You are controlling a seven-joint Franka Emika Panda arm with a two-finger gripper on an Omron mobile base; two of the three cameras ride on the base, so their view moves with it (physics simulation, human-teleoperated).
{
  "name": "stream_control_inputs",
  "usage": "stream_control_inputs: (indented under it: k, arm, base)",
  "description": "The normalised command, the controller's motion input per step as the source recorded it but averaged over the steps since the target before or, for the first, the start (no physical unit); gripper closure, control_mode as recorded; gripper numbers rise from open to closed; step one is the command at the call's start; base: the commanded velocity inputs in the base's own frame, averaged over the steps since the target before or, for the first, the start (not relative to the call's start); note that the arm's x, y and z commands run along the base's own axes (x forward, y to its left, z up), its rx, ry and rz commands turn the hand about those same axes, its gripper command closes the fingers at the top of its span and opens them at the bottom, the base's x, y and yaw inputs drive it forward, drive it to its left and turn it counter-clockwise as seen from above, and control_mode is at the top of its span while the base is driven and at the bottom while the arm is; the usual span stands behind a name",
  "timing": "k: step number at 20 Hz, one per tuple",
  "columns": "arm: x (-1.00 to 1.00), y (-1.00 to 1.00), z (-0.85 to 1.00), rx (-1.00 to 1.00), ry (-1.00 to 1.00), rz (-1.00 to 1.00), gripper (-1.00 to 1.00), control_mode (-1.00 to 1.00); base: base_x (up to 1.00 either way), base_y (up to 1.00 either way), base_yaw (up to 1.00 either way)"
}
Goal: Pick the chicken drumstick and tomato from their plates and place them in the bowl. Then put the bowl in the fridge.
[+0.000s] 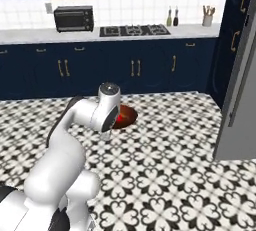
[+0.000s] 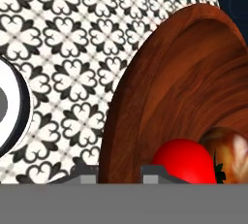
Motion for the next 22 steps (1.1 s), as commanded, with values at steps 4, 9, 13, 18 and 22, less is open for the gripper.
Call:
stream_control_inputs:
  k: [4,9,13,18,22]
  arm:
    - [0.0,0.0,0.0,0.0,0.0,0.0,1.0,1.0]
    - [0.0,0.0,0.0,0.0,0.0,0.0,1.0,1.0]
    - [0.0,0.0,0.0,0.0,0.0,0.0,1.0,1.0]
    - [0.0,0.0,0.0,0.0,0.0,0.0,1.0,1.0]
    - [0.0,0.0,0.0,0.0,0.0,0.0,1.0,1.0]
  base:
    - [1.0,0.35,-0.18]
    - [1.0,0.26,-0.31]
    - [1.0,0.29,-0.42]
    - [1.0,0.32,-0.48]
    - [1.0,0.36,-0.51]
